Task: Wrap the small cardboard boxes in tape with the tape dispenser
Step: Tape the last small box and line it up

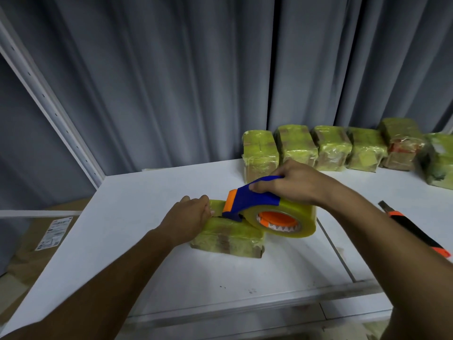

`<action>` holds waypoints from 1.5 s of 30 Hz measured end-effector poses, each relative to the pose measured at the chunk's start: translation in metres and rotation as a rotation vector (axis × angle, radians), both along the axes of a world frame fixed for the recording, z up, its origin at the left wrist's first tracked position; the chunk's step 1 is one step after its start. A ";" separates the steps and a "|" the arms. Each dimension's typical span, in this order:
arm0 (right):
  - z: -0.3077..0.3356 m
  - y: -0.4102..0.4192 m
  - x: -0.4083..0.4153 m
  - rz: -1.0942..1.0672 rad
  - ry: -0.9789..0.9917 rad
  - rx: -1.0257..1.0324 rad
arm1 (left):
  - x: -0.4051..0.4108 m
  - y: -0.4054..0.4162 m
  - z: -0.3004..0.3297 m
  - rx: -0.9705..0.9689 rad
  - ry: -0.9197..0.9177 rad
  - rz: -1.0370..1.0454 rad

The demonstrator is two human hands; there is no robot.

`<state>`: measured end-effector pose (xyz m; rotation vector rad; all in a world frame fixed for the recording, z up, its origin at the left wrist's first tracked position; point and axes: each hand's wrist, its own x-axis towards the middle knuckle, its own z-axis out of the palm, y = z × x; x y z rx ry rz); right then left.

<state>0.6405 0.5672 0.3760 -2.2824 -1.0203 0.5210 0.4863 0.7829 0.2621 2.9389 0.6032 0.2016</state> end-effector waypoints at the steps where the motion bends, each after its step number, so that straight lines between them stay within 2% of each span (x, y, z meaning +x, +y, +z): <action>1: -0.002 0.000 -0.001 -0.009 -0.012 0.010 | 0.001 -0.005 0.001 0.044 0.009 -0.008; 3: -0.006 0.000 -0.002 -0.027 -0.008 0.037 | 0.004 -0.013 0.004 0.056 -0.009 -0.020; 8: -0.007 0.004 -0.002 -0.050 0.022 0.029 | 0.006 -0.010 0.002 -0.222 -0.148 -0.008; 13: -0.008 0.005 0.001 -0.066 0.024 0.010 | 0.008 -0.013 -0.009 -0.048 -0.092 -0.016; 29: 0.006 -0.033 0.007 -0.101 0.099 0.021 | 0.015 -0.004 -0.006 -0.117 -0.053 -0.009; 36: -0.016 -0.033 0.009 -0.109 0.088 0.015 | 0.019 -0.016 -0.002 0.070 -0.022 -0.073; 38: -0.018 -0.032 0.012 -0.121 0.099 0.023 | 0.021 -0.019 0.000 0.002 -0.092 -0.107; 41: -0.018 -0.030 0.012 -0.111 0.099 0.021 | 0.024 -0.024 -0.002 -0.201 -0.204 -0.091; 45: -0.020 -0.030 0.011 -0.112 0.100 0.028 | 0.029 -0.031 -0.014 -0.129 -0.197 -0.035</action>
